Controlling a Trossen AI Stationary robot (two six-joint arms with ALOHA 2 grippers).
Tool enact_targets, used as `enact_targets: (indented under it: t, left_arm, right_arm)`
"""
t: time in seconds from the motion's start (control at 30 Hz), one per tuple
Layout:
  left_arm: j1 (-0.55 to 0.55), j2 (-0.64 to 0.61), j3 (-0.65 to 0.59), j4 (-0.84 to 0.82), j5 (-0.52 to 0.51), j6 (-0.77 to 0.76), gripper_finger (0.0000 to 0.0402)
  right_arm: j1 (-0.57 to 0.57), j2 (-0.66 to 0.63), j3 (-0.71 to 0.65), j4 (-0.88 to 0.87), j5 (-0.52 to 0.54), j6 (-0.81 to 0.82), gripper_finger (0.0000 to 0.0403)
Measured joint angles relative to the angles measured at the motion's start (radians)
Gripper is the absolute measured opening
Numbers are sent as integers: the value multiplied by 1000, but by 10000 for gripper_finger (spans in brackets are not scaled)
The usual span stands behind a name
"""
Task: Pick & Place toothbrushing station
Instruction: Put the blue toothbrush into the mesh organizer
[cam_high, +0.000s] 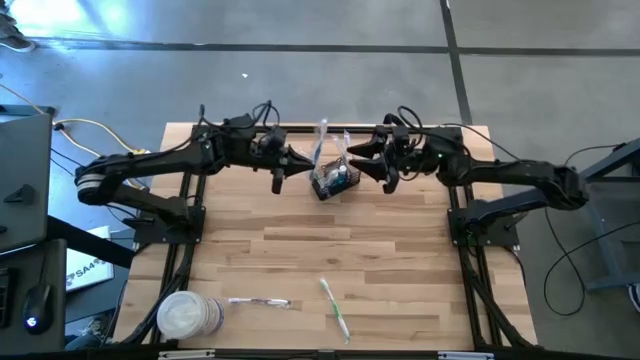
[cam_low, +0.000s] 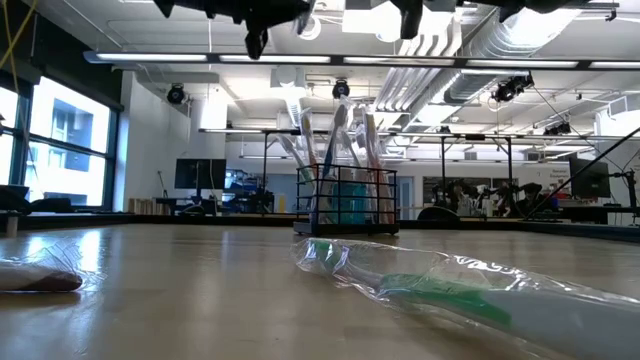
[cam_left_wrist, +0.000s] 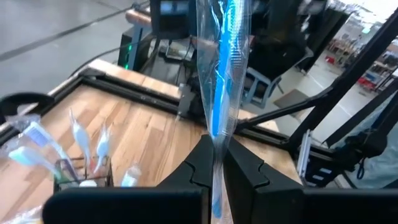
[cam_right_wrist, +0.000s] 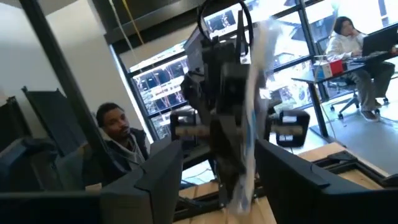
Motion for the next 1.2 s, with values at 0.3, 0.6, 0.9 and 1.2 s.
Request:
enact_targets:
  t: [0.3,0.6,0.9,1.2]
  left_arm:
    - [-25,54,0,5,-9,0,14]
    - [-27,62,0,6,-16,3,14]
    - [-27,62,0,5,-16,3,14]
    - [-27,62,0,9,-16,3,14]
  right_arm:
    - [-15,92,89,-16,19,32,186]
    - [-15,178,159,-17,-42,61,209]
    - [-11,243,194,-18,-58,69,211]
    - [-5,258,194,-29,-61,55,210]
